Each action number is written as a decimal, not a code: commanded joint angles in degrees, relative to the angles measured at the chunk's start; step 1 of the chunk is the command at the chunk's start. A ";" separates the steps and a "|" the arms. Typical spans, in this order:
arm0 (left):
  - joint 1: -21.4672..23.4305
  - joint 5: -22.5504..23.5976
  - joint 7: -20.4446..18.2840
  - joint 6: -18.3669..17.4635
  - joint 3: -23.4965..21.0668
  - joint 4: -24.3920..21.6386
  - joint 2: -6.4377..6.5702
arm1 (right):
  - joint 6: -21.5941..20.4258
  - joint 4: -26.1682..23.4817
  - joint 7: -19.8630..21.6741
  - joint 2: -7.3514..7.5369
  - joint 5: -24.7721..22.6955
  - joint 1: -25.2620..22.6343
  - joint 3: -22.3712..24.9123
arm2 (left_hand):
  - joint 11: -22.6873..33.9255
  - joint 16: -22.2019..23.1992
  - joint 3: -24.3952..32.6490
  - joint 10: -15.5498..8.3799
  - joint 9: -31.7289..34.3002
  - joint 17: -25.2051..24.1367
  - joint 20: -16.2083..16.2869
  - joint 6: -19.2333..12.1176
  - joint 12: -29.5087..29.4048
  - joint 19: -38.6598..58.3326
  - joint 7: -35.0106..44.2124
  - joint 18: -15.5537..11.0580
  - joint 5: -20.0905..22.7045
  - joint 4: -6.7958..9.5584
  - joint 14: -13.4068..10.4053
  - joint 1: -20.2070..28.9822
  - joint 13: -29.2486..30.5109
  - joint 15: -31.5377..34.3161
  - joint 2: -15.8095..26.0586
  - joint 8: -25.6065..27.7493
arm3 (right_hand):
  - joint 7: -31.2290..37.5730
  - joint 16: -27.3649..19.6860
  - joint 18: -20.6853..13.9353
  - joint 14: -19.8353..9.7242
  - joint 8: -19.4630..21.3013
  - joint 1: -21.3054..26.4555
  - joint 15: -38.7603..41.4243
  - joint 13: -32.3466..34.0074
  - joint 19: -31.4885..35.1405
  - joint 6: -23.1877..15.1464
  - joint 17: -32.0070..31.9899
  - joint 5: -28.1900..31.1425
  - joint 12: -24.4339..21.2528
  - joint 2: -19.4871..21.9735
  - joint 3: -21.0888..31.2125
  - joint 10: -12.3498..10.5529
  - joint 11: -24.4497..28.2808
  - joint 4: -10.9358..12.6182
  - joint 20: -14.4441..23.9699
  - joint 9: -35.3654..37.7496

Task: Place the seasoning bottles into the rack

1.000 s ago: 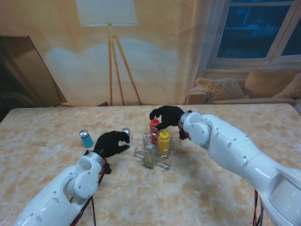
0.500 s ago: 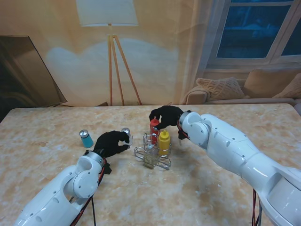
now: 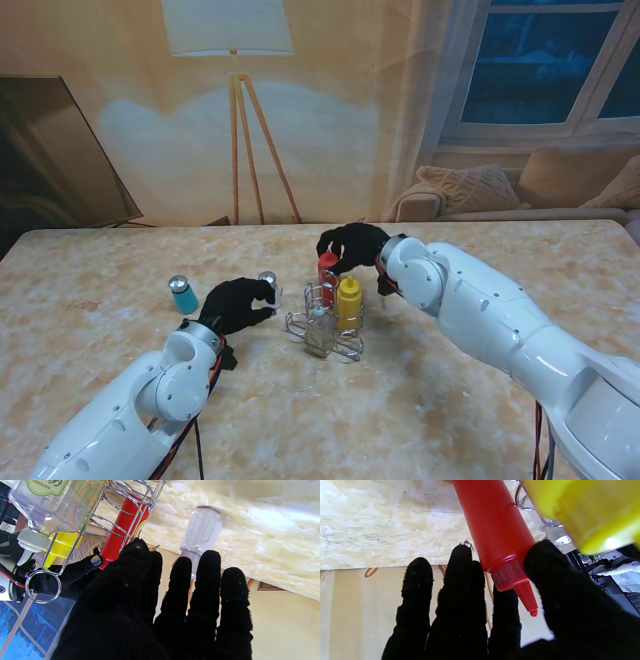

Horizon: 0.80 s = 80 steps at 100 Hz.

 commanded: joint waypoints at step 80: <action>0.08 0.04 -0.64 0.03 -0.11 0.01 -0.13 | -0.70 -11.71 2.51 4.23 -5.30 -4.05 8.81 | 0.52 -0.38 0.84 -0.73 0.78 -0.33 -0.93 -0.41 0.24 -0.26 1.02 -0.45 0.16 -1.17 -0.39 -0.80 1.05 -0.61 -0.42 -0.71 | 13.47 2.73 -1.40 -1.73 1.89 4.42 0.77 1.66 0.83 -9.36 1.13 5.52 2.78 2.20 2.19 -1.70 -0.16 -0.29 2.04 1.96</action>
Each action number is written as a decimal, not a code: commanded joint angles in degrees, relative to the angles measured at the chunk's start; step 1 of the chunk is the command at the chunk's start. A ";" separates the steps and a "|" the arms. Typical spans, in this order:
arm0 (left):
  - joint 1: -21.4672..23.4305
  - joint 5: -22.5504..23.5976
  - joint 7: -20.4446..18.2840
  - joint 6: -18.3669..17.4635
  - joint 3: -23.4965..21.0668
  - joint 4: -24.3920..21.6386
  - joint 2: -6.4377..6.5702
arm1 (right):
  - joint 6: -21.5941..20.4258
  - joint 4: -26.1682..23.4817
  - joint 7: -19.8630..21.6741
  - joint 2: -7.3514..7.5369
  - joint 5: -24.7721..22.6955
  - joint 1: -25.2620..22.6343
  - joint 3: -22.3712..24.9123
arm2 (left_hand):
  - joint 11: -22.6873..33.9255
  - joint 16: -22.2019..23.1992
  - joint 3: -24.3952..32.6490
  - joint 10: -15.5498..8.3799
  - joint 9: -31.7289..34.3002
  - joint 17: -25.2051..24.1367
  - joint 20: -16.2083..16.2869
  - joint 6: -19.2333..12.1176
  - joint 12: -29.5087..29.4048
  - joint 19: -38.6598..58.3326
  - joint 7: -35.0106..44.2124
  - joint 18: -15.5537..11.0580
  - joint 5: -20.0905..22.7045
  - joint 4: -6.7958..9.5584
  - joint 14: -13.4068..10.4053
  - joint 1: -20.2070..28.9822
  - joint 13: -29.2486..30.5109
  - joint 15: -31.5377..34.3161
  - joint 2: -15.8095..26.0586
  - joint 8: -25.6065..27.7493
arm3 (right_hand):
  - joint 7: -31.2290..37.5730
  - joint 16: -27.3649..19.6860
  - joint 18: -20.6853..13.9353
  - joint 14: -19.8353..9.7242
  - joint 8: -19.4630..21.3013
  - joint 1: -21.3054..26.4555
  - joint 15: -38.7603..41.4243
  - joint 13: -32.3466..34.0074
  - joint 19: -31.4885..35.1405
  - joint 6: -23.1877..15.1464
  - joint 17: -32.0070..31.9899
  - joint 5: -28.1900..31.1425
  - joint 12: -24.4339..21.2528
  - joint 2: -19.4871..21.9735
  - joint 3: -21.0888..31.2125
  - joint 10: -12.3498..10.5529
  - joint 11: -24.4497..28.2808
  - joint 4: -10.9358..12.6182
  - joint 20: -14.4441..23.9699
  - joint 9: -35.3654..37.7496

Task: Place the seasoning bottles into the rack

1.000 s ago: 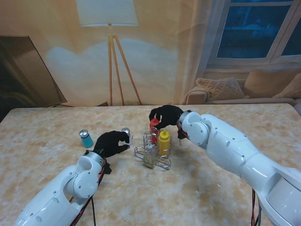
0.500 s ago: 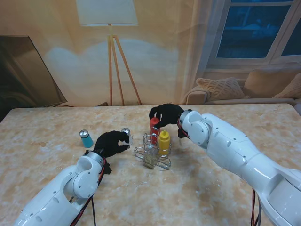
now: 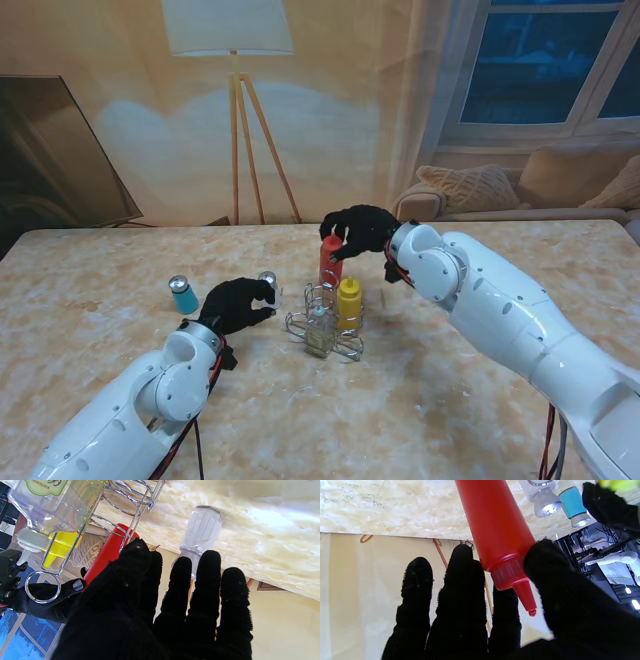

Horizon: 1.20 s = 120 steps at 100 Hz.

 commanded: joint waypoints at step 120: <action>-0.22 -0.25 -0.65 0.42 0.13 0.24 -0.21 | -1.70 -7.76 6.32 2.06 1.74 -3.01 4.47 | 0.47 -0.37 0.38 -0.74 0.74 -0.39 -0.89 -0.39 0.24 -0.28 1.00 -0.44 0.23 -1.04 -0.29 -0.62 0.98 -0.63 -0.02 -0.24 | 12.59 1.45 -1.03 -1.21 1.85 3.79 0.03 1.43 0.20 -9.12 0.68 6.03 1.45 1.94 2.54 -1.47 -0.54 -0.42 1.59 1.83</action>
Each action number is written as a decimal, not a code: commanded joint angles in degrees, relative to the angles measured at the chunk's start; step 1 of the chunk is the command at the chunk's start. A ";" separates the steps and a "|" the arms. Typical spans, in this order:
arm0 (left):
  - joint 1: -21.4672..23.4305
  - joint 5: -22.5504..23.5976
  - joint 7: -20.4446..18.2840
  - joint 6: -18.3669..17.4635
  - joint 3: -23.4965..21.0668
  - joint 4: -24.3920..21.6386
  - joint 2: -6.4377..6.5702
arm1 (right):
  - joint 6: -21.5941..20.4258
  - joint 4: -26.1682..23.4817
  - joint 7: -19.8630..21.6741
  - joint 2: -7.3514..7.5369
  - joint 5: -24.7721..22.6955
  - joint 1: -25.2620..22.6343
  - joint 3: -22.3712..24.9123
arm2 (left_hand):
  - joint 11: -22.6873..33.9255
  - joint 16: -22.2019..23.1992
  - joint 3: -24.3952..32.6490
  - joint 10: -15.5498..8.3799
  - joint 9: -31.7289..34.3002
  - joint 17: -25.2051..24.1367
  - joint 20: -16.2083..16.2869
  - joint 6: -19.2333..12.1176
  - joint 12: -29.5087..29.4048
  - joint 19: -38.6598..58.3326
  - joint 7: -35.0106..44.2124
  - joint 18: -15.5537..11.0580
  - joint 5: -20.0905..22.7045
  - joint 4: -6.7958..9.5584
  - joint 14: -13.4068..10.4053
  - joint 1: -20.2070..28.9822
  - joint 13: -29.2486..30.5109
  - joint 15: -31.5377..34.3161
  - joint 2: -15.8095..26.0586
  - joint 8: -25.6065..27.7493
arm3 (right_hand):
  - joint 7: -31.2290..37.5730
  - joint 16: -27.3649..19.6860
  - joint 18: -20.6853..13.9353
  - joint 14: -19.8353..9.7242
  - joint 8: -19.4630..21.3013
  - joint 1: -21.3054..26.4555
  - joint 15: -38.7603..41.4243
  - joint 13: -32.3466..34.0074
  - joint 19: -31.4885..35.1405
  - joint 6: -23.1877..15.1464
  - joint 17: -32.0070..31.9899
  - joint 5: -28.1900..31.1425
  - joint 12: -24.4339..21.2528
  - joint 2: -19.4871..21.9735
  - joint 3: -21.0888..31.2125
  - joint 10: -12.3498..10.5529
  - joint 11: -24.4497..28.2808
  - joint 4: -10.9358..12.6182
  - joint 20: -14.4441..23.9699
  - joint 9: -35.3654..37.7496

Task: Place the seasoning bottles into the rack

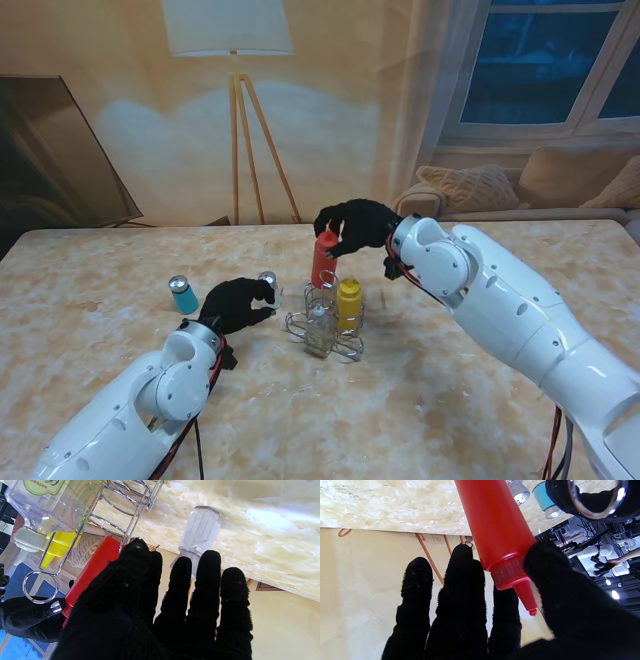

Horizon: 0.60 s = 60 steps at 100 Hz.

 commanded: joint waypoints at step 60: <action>-0.22 0.00 -0.74 0.10 0.14 0.19 -0.15 | -5.05 0.91 1.97 0.45 1.90 -1.02 1.33 | 0.48 -0.37 0.18 -0.76 0.77 -0.33 -0.81 -0.37 0.24 -0.26 0.96 -0.47 0.20 -1.00 -0.32 -0.63 1.03 -0.63 -0.07 -0.18 | 11.88 1.59 -1.76 -1.51 1.76 5.12 -1.69 1.93 -1.83 -9.77 1.17 5.69 1.19 1.47 4.02 -2.30 -1.52 -0.56 0.09 1.91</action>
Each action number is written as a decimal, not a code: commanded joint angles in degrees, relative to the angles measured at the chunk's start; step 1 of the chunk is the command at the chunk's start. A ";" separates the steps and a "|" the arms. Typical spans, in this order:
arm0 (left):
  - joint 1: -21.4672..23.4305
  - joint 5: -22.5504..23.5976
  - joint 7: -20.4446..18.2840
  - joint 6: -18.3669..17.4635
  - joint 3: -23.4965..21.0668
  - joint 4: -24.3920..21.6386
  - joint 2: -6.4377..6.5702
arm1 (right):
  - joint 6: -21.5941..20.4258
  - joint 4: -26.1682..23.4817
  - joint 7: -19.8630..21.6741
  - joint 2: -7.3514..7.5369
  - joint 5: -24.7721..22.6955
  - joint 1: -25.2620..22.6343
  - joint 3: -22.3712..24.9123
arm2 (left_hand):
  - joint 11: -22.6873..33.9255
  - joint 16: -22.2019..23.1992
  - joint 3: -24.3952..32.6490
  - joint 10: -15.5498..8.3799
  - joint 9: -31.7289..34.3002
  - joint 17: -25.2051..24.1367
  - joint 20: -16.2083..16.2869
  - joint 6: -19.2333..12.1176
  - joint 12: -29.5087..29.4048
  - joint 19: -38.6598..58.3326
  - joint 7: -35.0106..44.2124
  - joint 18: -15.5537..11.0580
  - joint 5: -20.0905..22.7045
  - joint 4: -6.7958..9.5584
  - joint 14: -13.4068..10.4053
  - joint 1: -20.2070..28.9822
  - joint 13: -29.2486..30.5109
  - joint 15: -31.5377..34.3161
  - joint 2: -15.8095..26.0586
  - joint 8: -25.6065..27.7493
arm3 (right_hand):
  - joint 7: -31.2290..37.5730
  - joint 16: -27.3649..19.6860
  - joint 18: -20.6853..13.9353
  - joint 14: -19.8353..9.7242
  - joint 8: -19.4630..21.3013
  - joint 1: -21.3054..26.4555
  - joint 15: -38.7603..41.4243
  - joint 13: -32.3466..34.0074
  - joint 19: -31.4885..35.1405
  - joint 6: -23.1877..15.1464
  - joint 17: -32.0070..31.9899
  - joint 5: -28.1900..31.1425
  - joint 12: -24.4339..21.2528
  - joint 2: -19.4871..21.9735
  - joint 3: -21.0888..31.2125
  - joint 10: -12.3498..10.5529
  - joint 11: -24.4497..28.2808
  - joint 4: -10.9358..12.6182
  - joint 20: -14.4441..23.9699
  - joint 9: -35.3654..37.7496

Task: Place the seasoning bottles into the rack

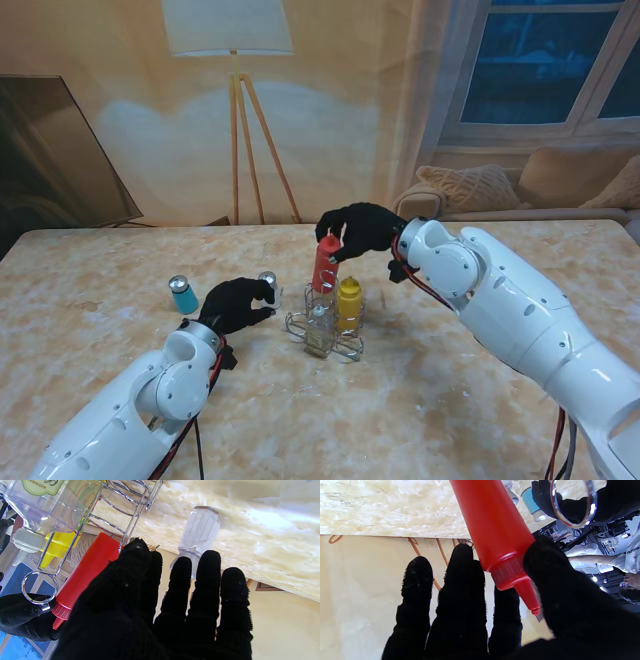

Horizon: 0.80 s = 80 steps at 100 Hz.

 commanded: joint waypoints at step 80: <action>-0.22 -0.10 -0.78 0.11 0.14 0.20 -0.15 | -3.26 -0.51 4.99 0.69 3.42 0.15 1.66 | 0.49 -0.36 0.00 -0.80 0.79 -0.31 -0.77 -0.45 0.25 -0.25 1.00 -0.45 0.18 -0.94 -0.37 -0.51 1.01 -0.65 0.10 -0.17 | 13.32 3.85 -3.07 -2.21 1.18 8.45 -2.65 3.96 -1.88 -13.24 2.61 8.21 2.35 2.11 4.93 -4.46 -3.73 -0.20 -0.82 6.53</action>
